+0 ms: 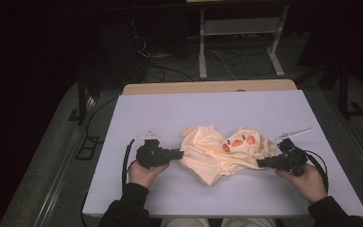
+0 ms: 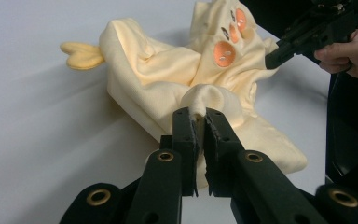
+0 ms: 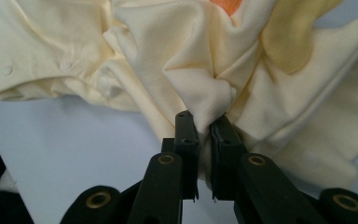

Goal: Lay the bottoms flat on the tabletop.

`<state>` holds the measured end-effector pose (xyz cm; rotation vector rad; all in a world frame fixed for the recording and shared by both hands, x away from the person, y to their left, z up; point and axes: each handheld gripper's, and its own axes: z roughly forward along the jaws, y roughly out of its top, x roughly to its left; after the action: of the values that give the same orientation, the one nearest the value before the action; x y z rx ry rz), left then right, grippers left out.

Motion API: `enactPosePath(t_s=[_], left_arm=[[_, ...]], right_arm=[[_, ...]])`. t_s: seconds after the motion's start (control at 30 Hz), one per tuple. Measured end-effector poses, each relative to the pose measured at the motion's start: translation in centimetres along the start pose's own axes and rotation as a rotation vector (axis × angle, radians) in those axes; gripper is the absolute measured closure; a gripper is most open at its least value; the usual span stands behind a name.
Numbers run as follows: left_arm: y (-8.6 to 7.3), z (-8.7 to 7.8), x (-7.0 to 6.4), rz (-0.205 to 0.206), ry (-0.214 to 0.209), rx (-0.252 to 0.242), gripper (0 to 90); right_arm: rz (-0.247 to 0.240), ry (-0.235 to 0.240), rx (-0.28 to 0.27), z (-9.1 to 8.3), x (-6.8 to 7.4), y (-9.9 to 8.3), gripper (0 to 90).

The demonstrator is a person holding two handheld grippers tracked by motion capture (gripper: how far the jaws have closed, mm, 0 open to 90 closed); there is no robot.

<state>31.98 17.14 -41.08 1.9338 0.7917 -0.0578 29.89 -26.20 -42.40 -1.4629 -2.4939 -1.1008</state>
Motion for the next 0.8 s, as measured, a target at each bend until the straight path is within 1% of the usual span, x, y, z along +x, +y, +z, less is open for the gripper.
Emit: enactPosePath(t_s=[0.07, 0.17, 0.3, 0.4, 0.5, 0.57, 0.67, 0.73, 0.8], left_arm=[[-0.1, -0.1, -0.1, 0.001, 0.003, 0.004, 82.3], [-0.1, -0.2, -0.2, 0.016, 0.020, 0.016, 82.2], [-0.2, -0.3, -0.2, 0.027, 0.032, 0.029, 82.2], [-0.2, -0.4, -0.1, 0.028, 0.033, 0.028, 82.0], [-0.3, -0.3, -0.2, 0.037, 0.043, 0.025, 80.6], [-0.2, -0.4, -0.1, 0.040, 0.051, 0.018, 77.9], [0.0, -0.7, 0.0, 0.034, 0.074, -0.008, 69.8], [0.2, -0.9, 0.1, 0.030, 0.103, -0.031, 61.9], [0.5, -1.1, 0.5, 0.026, 0.161, -0.046, 55.8]], right_arm=[[-0.003, 0.008, 0.011, 0.0, 0.3, -0.4, 82.4], [-0.017, 0.017, 0.029, 0.2, 0.6, -0.9, 82.4], [-0.015, 0.026, 0.044, 0.5, 0.8, -1.6, 82.4], [-0.013, 0.026, 0.044, 0.5, 0.9, -1.9, 82.4], [-0.024, 0.023, 0.053, 0.7, 1.2, -2.1, 82.4], [-0.032, 0.018, 0.055, 0.7, 1.5, -2.2, 82.4], [-0.036, 0.018, 0.057, 0.7, 1.7, -2.3, 82.4], [-0.033, 0.021, 0.057, 0.6, 1.7, -2.4, 82.3], [-0.036, 0.022, 0.052, 0.4, 1.7, -2.4, 82.4]])
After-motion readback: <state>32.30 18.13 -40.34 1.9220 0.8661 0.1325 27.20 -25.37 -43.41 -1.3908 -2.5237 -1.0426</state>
